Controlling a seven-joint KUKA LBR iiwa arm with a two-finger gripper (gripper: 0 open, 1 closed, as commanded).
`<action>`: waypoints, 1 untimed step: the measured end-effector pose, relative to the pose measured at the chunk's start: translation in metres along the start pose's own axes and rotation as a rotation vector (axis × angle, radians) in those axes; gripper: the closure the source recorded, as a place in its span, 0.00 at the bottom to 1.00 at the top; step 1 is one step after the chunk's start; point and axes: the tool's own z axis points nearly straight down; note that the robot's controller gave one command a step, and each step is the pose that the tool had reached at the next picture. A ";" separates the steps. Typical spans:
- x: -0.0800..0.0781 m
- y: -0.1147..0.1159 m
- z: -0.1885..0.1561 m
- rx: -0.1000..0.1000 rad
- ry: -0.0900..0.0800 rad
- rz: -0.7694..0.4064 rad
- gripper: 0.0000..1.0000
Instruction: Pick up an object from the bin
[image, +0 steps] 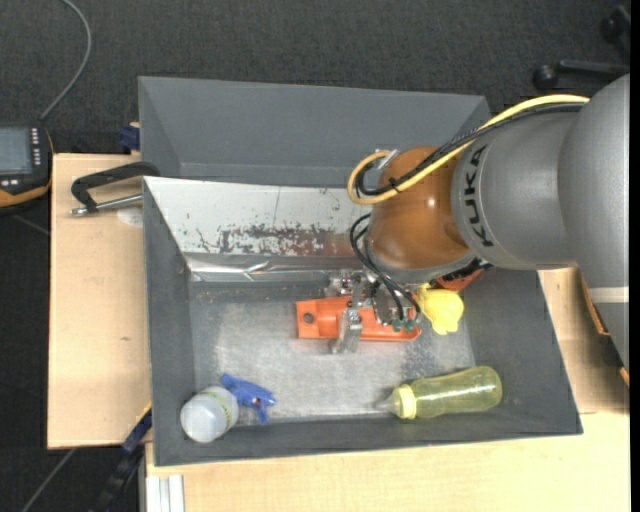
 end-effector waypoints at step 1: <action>-0.011 -0.002 -0.003 0.000 -0.001 0.001 1.00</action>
Offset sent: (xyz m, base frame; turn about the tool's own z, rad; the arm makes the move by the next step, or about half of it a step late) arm 0.0000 0.0000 0.0000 0.0000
